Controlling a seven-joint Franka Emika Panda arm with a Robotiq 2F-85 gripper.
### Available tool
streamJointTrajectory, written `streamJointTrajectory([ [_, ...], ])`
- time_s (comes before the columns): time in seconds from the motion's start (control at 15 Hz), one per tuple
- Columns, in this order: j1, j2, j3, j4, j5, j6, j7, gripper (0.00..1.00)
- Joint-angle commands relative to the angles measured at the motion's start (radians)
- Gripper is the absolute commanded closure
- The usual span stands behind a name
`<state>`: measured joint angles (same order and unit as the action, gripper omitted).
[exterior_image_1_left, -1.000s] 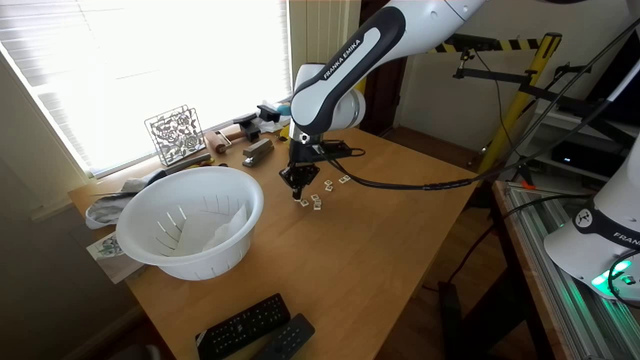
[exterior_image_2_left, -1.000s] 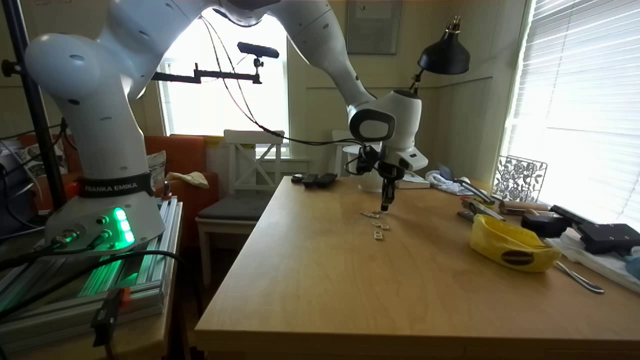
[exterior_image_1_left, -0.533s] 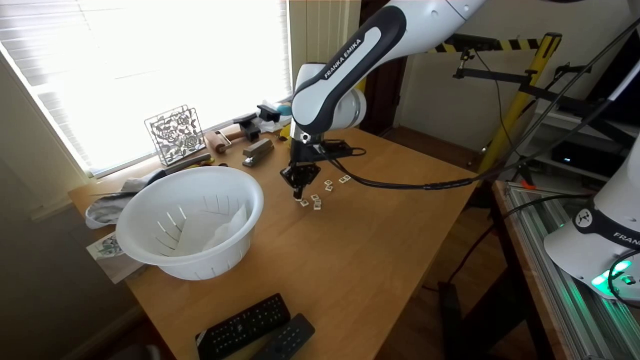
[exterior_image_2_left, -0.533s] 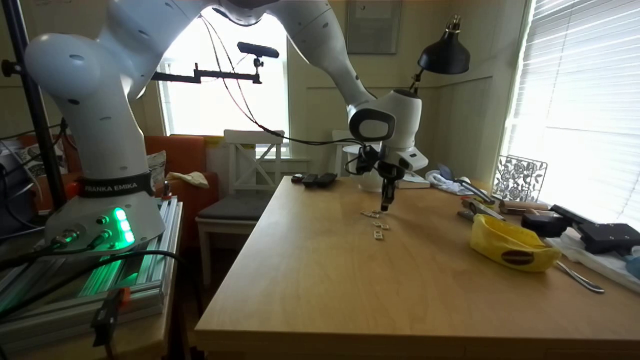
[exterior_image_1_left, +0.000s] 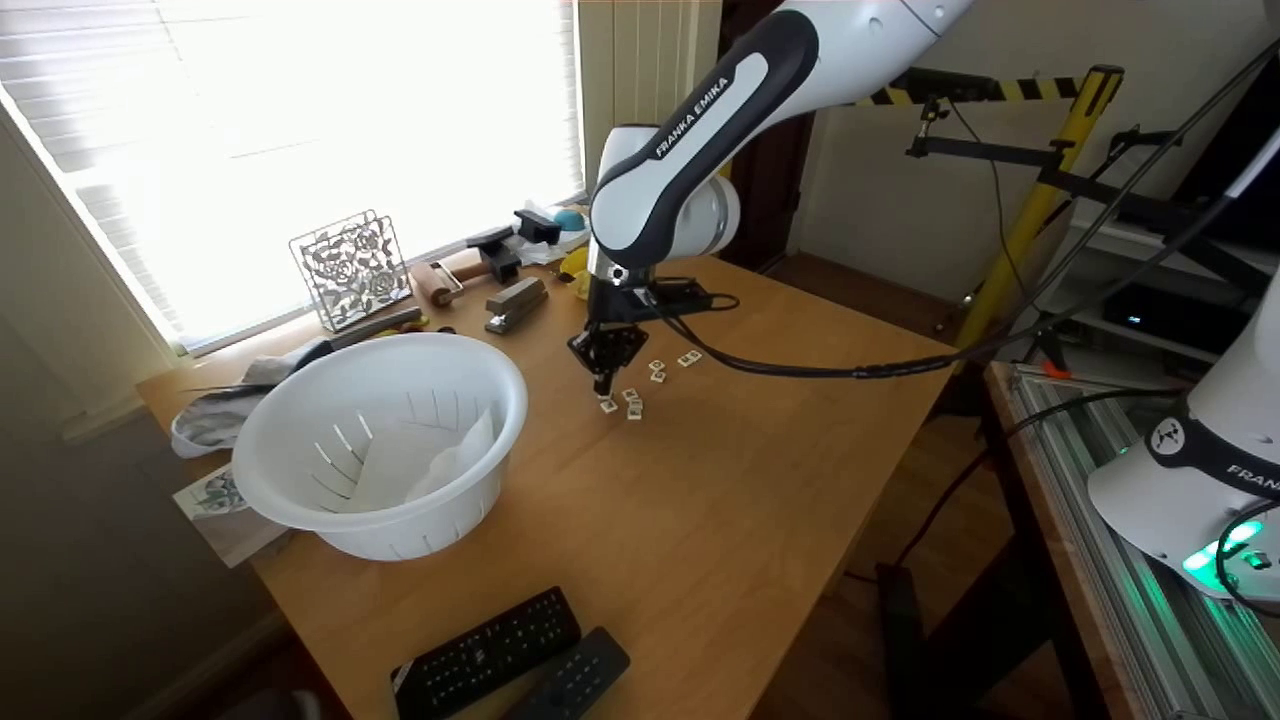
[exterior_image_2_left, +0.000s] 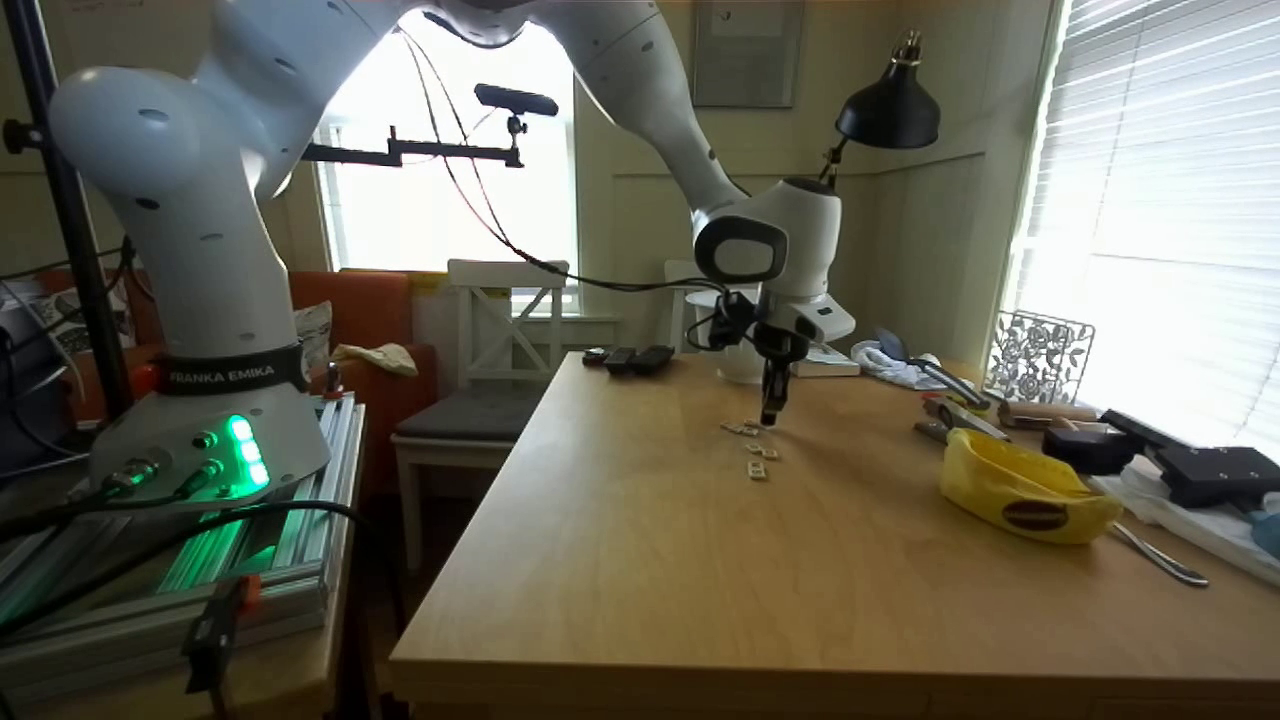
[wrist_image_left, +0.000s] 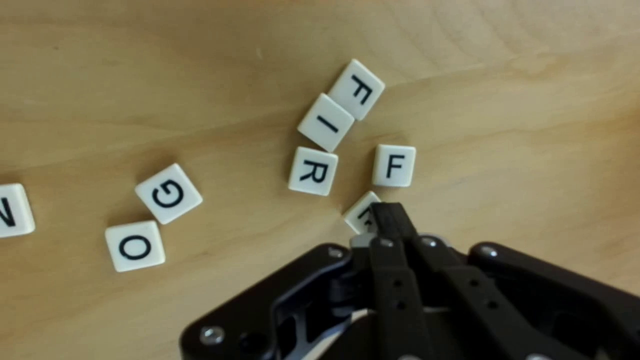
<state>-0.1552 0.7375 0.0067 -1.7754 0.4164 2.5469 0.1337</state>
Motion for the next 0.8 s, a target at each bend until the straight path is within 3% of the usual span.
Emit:
streamJointTrajectory([
  [0.0,0.008,-0.006,-0.017,-0.052,-0.031,0.036,0.002,1.00],
  [0.73,0.023,-0.019,-0.037,-0.084,-0.102,0.049,-0.026,1.00],
])
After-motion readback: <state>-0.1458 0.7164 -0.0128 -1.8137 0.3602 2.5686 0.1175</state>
